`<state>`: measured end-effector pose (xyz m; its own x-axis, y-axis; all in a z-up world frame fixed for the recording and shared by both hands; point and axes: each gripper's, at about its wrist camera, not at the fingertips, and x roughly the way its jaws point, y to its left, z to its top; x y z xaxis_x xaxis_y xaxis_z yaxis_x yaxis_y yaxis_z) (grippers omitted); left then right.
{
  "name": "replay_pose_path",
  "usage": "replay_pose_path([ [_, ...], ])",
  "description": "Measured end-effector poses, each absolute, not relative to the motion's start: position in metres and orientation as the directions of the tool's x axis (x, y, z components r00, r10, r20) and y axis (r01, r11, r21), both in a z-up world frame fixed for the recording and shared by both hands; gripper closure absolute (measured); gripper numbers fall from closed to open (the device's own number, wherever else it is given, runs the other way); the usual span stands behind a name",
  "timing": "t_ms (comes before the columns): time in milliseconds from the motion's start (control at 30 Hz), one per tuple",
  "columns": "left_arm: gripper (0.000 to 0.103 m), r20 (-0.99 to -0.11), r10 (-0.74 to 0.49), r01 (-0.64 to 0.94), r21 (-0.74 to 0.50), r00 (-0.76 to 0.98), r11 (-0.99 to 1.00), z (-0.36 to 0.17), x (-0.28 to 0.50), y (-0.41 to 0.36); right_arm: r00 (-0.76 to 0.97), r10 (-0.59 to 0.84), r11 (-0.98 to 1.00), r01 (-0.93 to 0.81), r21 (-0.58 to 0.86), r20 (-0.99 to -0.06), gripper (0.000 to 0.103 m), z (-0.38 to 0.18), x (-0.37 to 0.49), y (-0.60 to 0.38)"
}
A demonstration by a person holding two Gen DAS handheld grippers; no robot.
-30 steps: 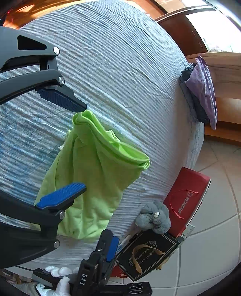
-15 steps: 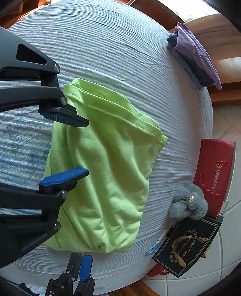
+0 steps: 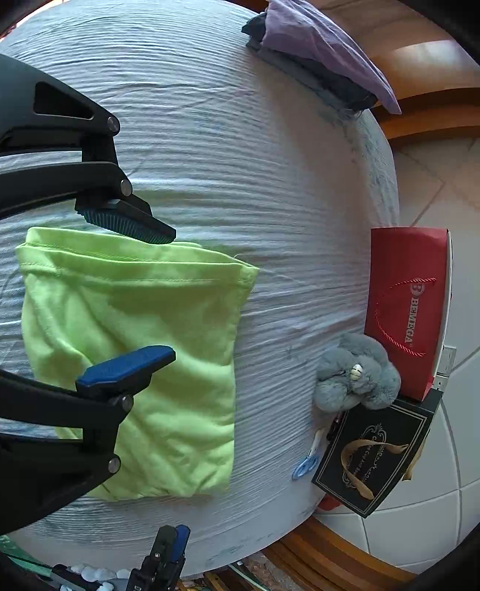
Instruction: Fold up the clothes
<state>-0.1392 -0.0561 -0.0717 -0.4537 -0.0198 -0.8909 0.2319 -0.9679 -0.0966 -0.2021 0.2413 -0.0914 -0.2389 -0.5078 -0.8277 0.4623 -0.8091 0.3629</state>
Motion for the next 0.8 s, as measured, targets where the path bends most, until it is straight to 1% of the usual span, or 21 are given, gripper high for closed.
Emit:
replay_pose_path([
  [33,0.045,-0.893,-0.027,0.225,-0.084,-0.449,-0.971,-0.073,-0.151,-0.060,-0.251,-0.511,-0.816,0.441,0.373,-0.822,0.024,-0.091,-0.209,0.243],
  [100,0.045,-0.904,-0.032,0.218,-0.069,-0.426,-0.974,-0.085,-0.172,-0.062,-0.276,-0.517,-0.829,0.397,0.393,-0.810,0.024,-0.090,-0.224,0.245],
  [233,0.045,-0.920,-0.027,0.218,-0.064,-0.392,-0.974,-0.108,-0.186,-0.069,-0.239,-0.512,-0.831,0.381,0.406,-0.825,0.024,-0.106,-0.241,0.231],
  [267,0.046,-0.923,-0.026,0.218,-0.063,-0.383,-0.974,-0.114,-0.189,-0.071,-0.226,-0.514,-0.827,0.385,0.409,-0.827,0.024,-0.111,-0.242,0.225],
  [300,0.052,-0.920,-0.028,0.214,-0.061,-0.390,-0.975,-0.117,-0.189,-0.071,-0.213,-0.504,-0.826,0.401,0.396,-0.837,0.027,-0.116,-0.242,0.216],
  [333,0.085,-0.916,-0.028,0.214,-0.064,-0.400,-0.975,-0.119,-0.189,-0.071,-0.200,-0.494,-0.824,0.418,0.382,-0.846,0.058,-0.121,-0.243,0.207],
  [367,0.093,-0.911,-0.031,0.227,-0.069,-0.411,-0.972,-0.119,-0.189,-0.071,-0.186,-0.483,-0.821,0.435,0.369,-0.856,0.081,-0.126,-0.243,0.199],
  [400,0.095,-0.908,-0.061,0.244,-0.047,-0.415,-0.969,-0.118,-0.191,-0.072,-0.203,-0.479,-0.829,0.425,0.364,-0.854,0.090,-0.125,-0.243,0.199],
  [467,0.097,-0.899,-0.113,0.277,-0.009,-0.423,-0.961,-0.120,-0.195,-0.075,-0.239,-0.471,-0.844,0.403,0.355,-0.849,0.091,-0.122,-0.243,0.201],
  [500,0.097,-0.898,-0.117,0.284,-0.009,-0.424,-0.959,-0.122,-0.197,-0.077,-0.256,-0.467,-0.851,0.392,0.350,-0.846,0.093,-0.120,-0.244,0.202],
  [533,0.096,-0.898,-0.121,0.291,-0.009,-0.424,-0.957,-0.123,-0.200,-0.079,-0.274,-0.462,-0.858,0.380,0.346,-0.844,0.092,-0.119,-0.244,0.203],
  [567,0.091,-0.899,-0.122,0.295,-0.009,-0.421,-0.956,-0.122,-0.200,-0.080,-0.291,-0.457,-0.864,0.369,0.342,-0.841,0.090,-0.117,-0.244,0.204],
  [600,0.090,-0.900,-0.122,0.298,-0.009,-0.419,-0.955,-0.121,-0.201,-0.082,-0.308,-0.452,-0.871,0.357,0.338,-0.837,0.080,-0.116,-0.244,0.205],
  [633,0.084,-0.896,-0.106,0.310,-0.036,-0.431,-0.950,-0.115,-0.196,-0.085,-0.325,-0.446,-0.877,0.345,0.334,-0.834,0.068,-0.114,-0.244,0.206],
  [667,0.067,-0.892,-0.089,0.321,-0.065,-0.443,-0.945,-0.109,-0.191,-0.089,-0.342,-0.440,-0.883,0.333,0.331,-0.830,0.062,-0.112,-0.244,0.207],
  [700,0.056,-0.883,-0.081,0.329,-0.086,-0.462,-0.940,-0.103,-0.183,-0.090,-0.359,-0.434,-0.889,0.321,0.327,-0.826,0.051,-0.111,-0.244,0.208],
  [733,0.040,-0.877,-0.072,0.329,-0.102,-0.476,-0.939,-0.096,-0.174,-0.089,-0.350,-0.443,-0.882,0.333,0.333,-0.825,0.050,-0.107,-0.236,0.211],
  [800,0.038,-0.870,-0.061,0.325,-0.117,-0.489,-0.938,-0.089,-0.156,-0.085,-0.331,-0.464,-0.868,0.358,0.345,-0.822,0.050,-0.099,-0.220,0.216],
])
